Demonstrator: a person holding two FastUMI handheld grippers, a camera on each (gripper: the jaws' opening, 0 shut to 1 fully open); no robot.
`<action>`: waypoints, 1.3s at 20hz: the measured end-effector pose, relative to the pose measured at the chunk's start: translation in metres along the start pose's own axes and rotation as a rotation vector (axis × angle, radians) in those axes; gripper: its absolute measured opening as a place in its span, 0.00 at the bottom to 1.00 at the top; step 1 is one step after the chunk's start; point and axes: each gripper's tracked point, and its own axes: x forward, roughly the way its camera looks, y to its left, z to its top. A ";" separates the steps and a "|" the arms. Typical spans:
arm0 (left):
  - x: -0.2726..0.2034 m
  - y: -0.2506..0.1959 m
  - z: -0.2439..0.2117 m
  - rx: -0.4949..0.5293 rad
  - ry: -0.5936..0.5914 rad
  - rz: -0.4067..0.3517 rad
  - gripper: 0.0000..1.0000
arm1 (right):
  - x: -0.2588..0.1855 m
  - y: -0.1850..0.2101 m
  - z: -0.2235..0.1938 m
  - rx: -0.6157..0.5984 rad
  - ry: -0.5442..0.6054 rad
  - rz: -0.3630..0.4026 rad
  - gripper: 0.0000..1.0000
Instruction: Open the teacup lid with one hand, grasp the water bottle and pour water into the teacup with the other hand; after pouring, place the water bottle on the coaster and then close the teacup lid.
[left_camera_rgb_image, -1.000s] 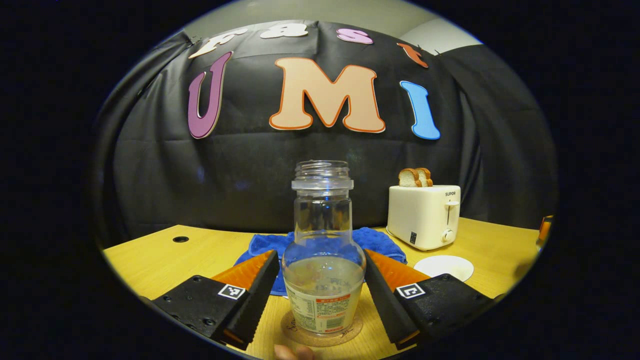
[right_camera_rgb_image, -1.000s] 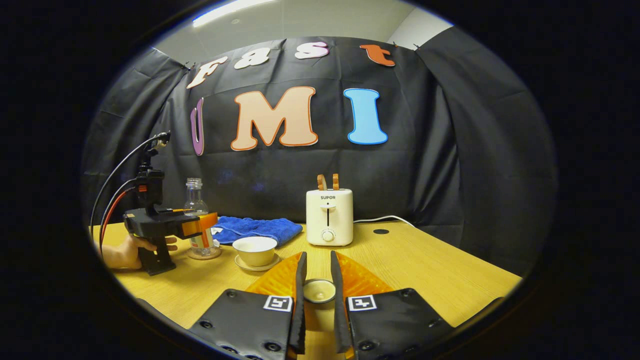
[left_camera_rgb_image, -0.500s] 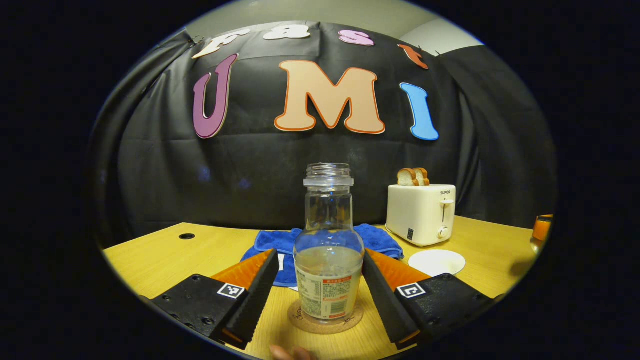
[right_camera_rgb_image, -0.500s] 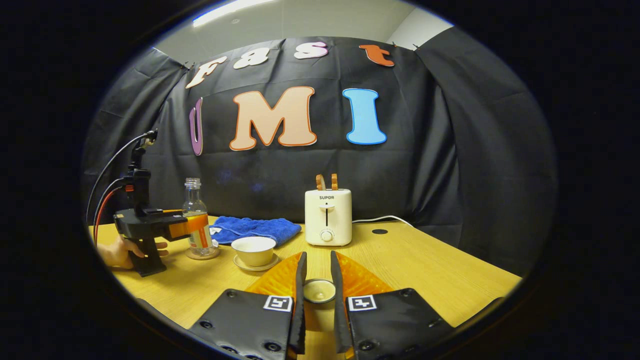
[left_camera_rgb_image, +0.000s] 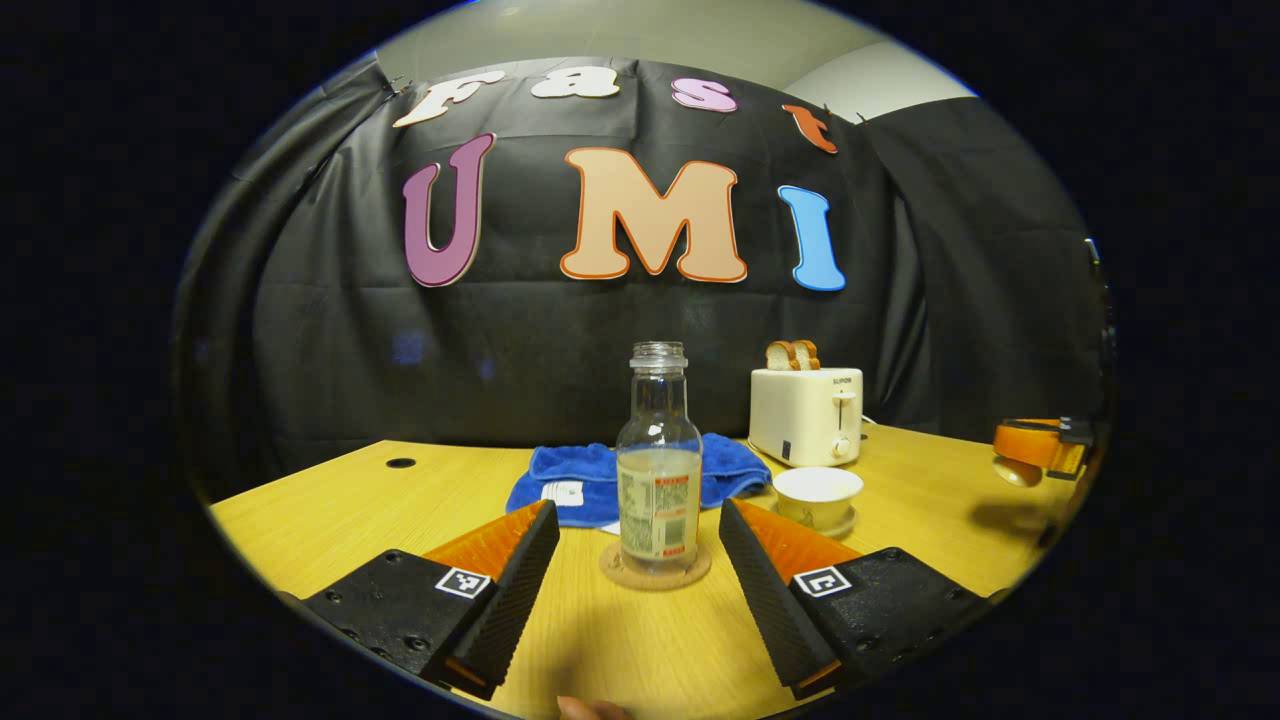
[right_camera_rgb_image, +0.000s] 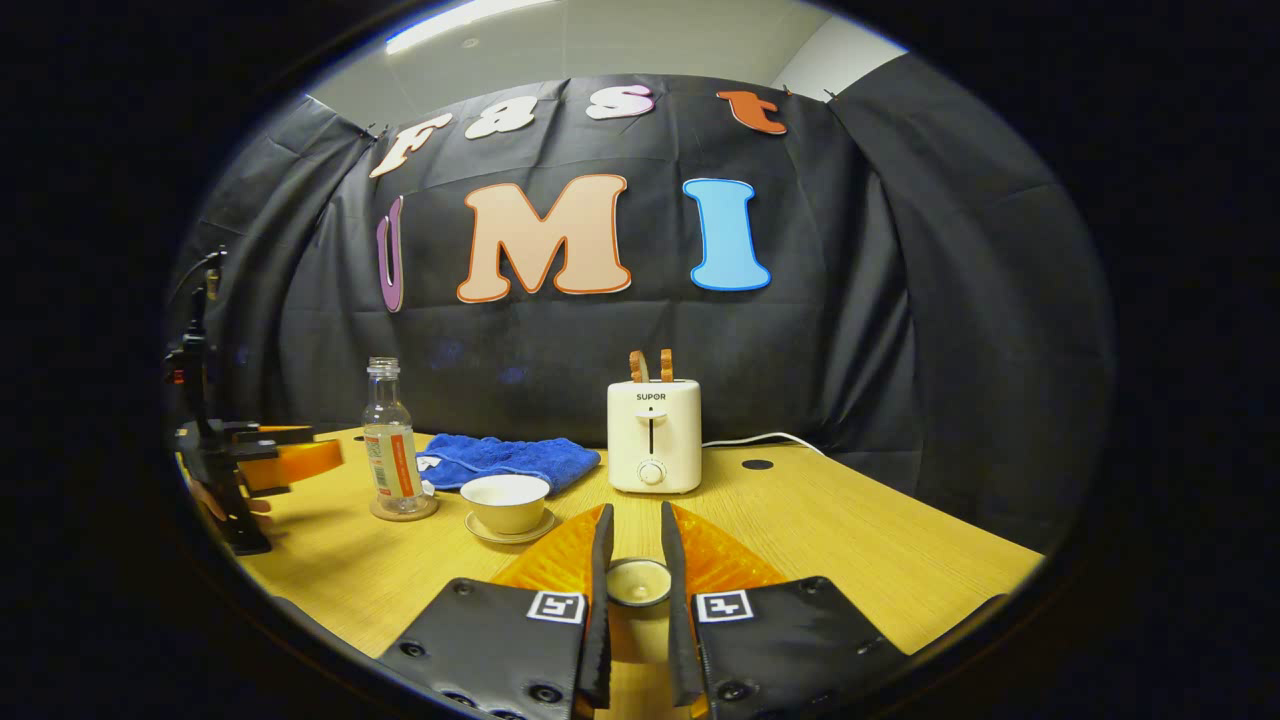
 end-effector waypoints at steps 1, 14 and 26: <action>-0.014 0.003 0.003 0.002 -0.006 0.000 0.94 | 0.002 0.006 0.000 0.001 0.001 0.018 0.26; -0.046 0.014 0.002 0.004 0.001 0.008 0.94 | 0.111 0.117 -0.009 0.008 0.015 0.171 0.26; -0.047 0.021 0.002 0.004 0.005 0.045 0.94 | 0.168 0.150 -0.021 -0.044 0.077 0.183 0.26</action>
